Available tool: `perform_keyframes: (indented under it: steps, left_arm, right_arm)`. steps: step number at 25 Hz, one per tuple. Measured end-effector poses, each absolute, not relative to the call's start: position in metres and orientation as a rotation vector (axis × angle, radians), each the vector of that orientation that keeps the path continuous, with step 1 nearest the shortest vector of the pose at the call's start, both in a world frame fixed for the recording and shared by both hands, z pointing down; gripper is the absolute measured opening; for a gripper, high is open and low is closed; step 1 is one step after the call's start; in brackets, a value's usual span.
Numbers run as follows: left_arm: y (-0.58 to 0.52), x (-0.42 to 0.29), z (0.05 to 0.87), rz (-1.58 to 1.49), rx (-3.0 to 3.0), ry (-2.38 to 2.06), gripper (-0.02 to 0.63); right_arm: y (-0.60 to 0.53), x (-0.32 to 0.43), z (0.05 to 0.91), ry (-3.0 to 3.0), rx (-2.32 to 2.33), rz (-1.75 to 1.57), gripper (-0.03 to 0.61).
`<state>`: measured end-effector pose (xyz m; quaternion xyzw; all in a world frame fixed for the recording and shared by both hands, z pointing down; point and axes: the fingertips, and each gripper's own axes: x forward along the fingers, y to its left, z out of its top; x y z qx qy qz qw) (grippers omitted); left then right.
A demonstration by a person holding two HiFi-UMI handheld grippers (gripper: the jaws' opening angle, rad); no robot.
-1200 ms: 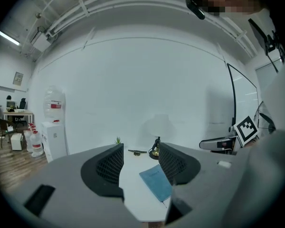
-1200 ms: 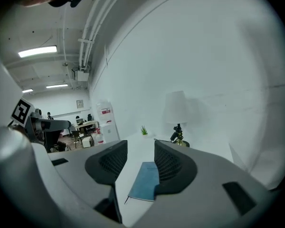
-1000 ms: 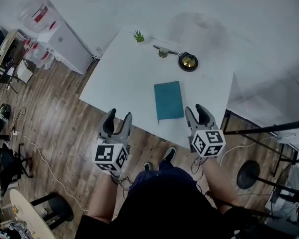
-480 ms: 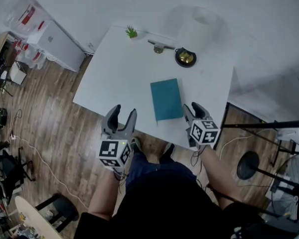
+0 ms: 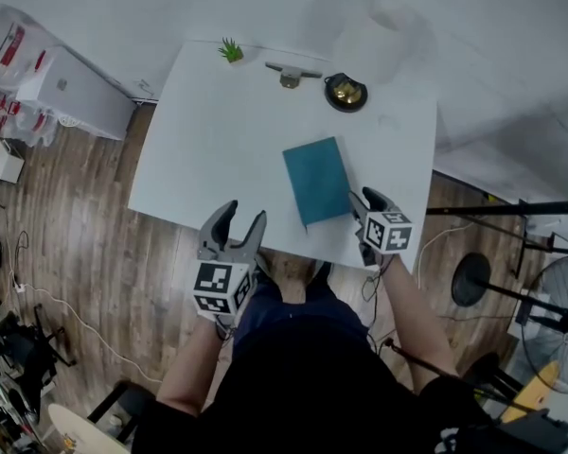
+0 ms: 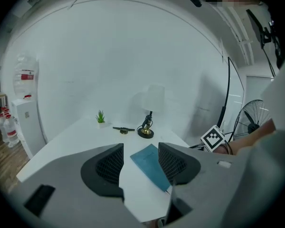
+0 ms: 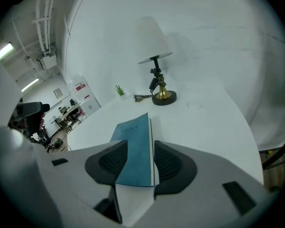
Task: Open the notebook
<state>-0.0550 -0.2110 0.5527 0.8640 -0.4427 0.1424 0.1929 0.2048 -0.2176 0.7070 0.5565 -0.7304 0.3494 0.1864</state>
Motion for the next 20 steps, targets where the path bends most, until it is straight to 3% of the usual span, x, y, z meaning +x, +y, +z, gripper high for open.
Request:
perform_keyframes:
  steps: [14,20]
  left_arm:
    - [-0.190,-0.072,0.569,0.452,2.333,-1.265,0.224]
    - [-0.185,-0.079,0.564,0.416,2.301,-1.297,0.222]
  right_arm:
    - [-0.217,0.188,0.771,-1.933,1.385,1.007,0.163]
    - [-0.216,0.192,0.759,-1.934,1.401,0.974,0.080]
